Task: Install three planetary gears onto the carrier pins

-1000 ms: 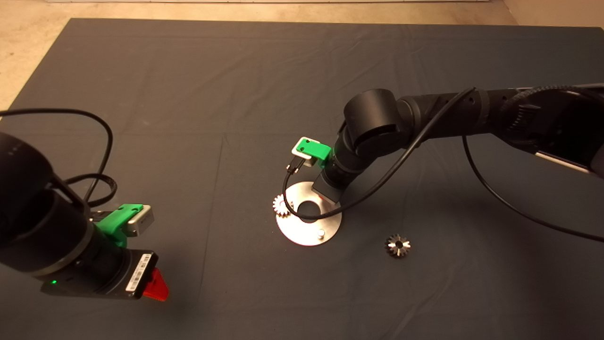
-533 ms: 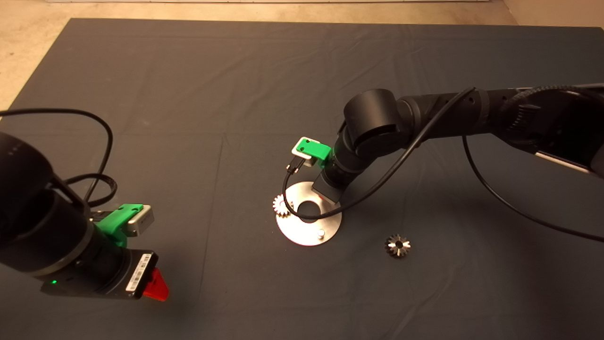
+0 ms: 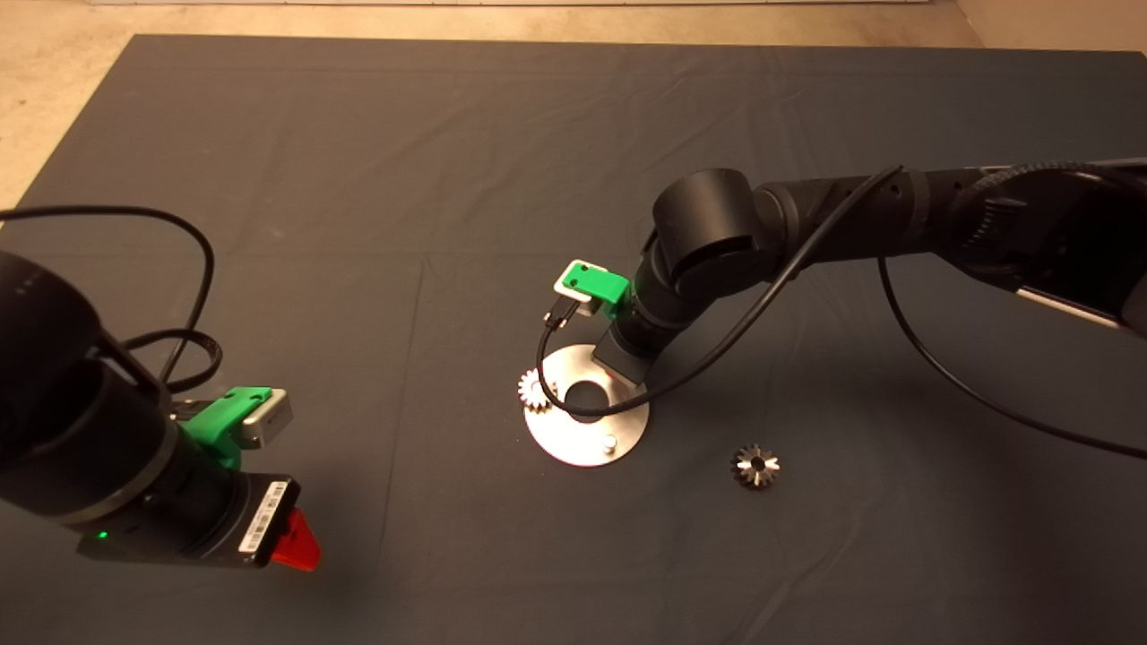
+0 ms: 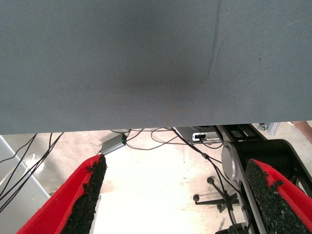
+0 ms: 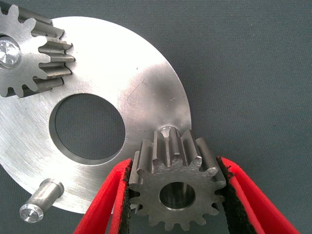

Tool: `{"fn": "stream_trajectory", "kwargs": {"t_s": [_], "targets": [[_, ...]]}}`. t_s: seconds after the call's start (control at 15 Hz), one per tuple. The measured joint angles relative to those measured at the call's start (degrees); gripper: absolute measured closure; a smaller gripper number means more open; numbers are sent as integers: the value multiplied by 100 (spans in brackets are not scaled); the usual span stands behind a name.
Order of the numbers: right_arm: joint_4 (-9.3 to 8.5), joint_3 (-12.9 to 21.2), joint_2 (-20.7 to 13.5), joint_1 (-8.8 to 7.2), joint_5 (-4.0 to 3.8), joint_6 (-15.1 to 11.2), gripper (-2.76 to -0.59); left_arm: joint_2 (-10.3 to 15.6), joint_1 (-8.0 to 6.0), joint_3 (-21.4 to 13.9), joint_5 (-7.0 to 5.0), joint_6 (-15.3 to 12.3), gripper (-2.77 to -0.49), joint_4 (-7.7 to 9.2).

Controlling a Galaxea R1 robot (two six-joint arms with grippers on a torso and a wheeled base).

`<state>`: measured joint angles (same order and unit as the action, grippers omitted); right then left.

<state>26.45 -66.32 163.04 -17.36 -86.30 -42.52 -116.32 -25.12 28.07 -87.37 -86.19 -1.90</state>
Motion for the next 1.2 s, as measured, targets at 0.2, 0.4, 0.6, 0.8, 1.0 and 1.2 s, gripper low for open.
{"fn": "stream_trajectory", "kwargs": {"t_s": [0.2,0.4,0.6,0.8,1.0,1.2], "targets": [[0,0,0,0,0,0,-107,0,1,0,0,0,-204,0],[0,0,0,0,16,0,-106,0,-1,0,0,0,-204,0],[0,0,0,2,44,0,-106,0,-1,0,0,0,-204,0],[0,0,0,2,55,0,-107,0,-1,0,0,0,-204,0],[2,0,0,5,55,5,-107,0,1,0,0,0,-204,0],[2,-9,0,2,63,5,-107,0,-2,0,0,0,-204,0]]}}
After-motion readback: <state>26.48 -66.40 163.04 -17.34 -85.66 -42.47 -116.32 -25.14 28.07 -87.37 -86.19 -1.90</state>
